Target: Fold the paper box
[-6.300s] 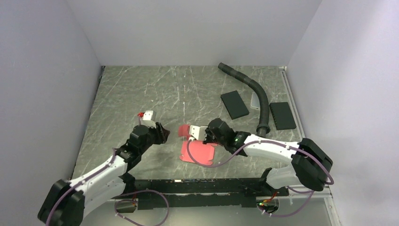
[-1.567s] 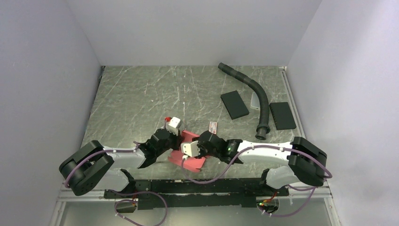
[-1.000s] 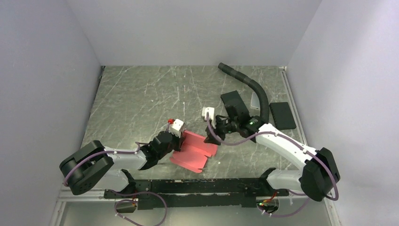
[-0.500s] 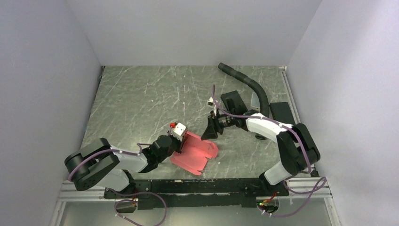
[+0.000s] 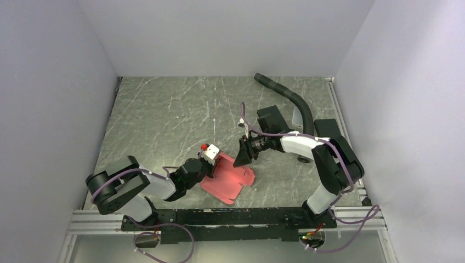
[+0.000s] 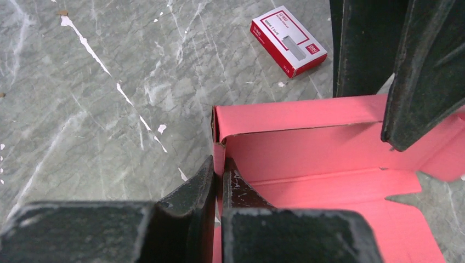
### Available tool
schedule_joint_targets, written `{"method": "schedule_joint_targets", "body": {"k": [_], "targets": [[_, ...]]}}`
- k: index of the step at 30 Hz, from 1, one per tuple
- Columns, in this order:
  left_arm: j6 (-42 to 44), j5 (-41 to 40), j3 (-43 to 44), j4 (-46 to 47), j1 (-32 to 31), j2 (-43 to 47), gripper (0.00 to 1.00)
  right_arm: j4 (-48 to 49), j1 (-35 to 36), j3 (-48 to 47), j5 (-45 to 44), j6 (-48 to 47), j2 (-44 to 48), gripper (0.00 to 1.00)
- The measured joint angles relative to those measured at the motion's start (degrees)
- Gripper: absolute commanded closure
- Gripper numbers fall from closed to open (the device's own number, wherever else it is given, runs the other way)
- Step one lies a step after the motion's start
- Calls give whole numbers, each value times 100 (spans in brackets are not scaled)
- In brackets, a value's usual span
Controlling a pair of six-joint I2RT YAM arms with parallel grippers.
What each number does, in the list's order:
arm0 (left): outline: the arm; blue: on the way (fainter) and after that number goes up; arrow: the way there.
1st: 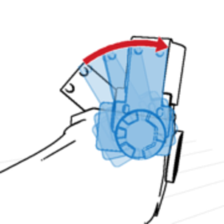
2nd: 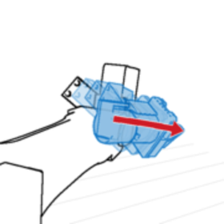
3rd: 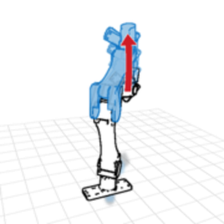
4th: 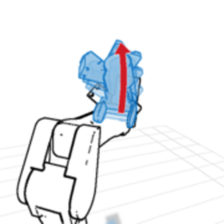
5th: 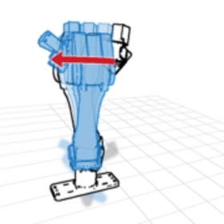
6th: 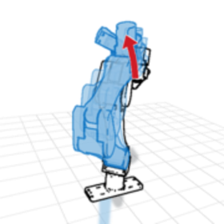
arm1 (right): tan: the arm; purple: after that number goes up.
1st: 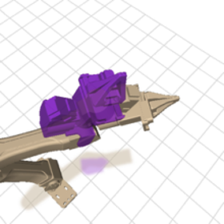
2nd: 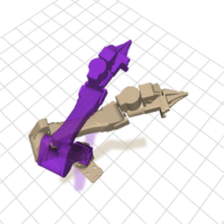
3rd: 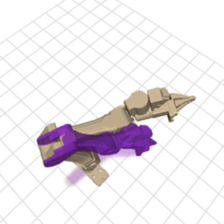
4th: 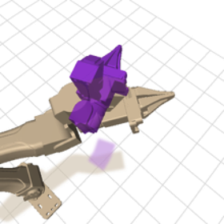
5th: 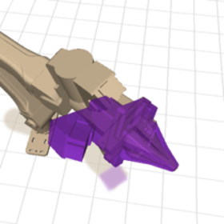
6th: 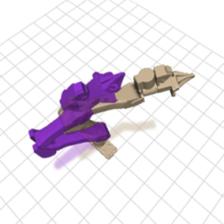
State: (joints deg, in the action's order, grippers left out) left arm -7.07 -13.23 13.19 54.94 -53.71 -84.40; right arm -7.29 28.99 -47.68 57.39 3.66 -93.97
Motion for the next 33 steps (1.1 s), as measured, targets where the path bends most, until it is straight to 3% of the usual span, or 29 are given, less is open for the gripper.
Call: {"method": "schedule_joint_targets", "body": {"k": [7, 20, 29, 33], "targets": [[20, -37, -15, 249, 0, -278, 85, -33, 170, -31, -341, -96, -15, 66], [17, -173, -81, 485, -2, -422, 71, -199, 472, -114, -1152, -431, 127, 70], [4, -195, -85, 87, -2, -66, 73, -229, 669, -114, -1534, -629, 345, 75], [-9, -262, -85, -232, -13, 212, 79, -227, 807, -114, -1707, -750, 435, 75]]}}
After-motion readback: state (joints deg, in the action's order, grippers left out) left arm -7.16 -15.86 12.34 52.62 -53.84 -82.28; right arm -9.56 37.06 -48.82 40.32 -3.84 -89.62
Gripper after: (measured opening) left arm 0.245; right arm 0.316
